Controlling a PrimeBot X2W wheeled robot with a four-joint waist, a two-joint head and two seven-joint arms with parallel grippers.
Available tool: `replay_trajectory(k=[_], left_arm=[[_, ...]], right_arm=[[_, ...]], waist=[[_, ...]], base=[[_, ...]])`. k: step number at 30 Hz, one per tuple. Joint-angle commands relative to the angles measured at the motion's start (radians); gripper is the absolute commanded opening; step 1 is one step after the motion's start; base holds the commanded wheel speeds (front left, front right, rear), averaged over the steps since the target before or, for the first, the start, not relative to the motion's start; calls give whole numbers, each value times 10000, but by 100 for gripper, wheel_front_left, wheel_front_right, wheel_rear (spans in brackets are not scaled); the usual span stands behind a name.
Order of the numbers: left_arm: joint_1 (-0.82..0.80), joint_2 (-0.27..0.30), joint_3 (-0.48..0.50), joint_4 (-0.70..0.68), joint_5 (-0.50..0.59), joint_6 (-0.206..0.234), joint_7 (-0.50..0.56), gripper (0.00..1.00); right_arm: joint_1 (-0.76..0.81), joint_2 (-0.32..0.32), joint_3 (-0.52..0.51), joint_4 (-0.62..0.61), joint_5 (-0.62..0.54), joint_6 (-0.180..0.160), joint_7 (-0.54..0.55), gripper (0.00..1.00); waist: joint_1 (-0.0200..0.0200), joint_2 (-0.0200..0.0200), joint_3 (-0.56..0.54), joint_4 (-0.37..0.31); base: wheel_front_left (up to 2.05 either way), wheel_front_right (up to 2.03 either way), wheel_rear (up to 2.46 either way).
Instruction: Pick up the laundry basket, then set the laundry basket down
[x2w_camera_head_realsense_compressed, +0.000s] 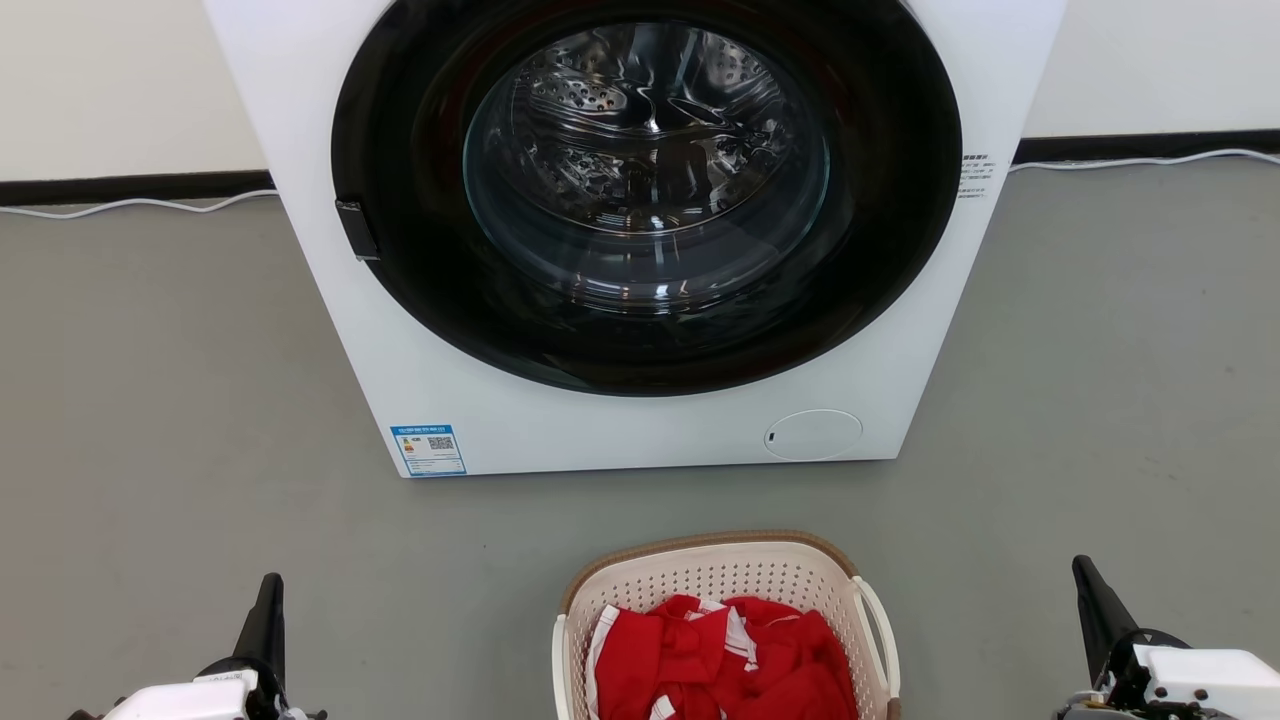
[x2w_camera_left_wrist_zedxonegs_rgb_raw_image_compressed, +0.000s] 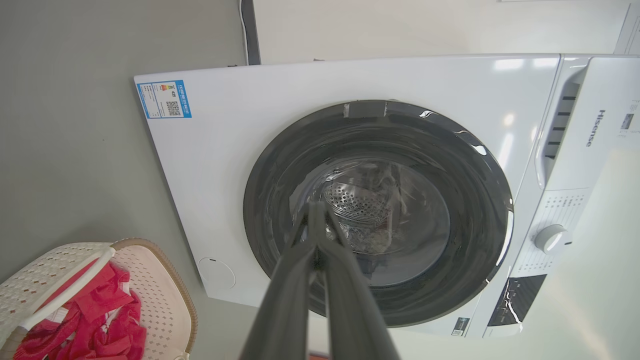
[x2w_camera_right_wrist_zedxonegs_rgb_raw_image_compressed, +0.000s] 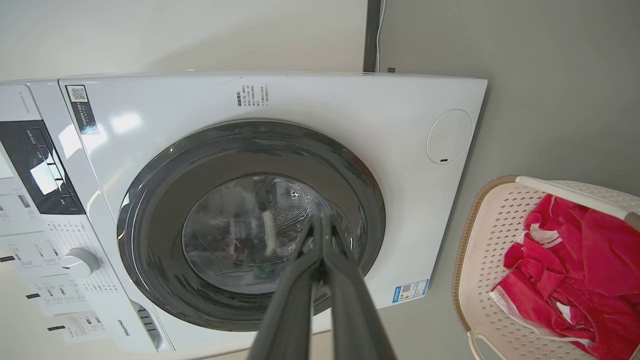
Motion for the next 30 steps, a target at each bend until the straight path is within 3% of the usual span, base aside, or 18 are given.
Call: replay_trajectory(k=[1, 30], left_arm=[[-492, 125, 320, -205, 106, -75, 41, 0], [-494, 107, 346, -204, 128, -75, 62, 0]], right_arm=[[-458, -86, 178, -294, -75, 31, 82, 0], [-459, -80, 169, -294, -83, 31, 89, 0]], waist=[[-1, -1, 0, 0], [-1, -1, 0, 0]], base=[[0, 0, 0], [0, 0, 0]])
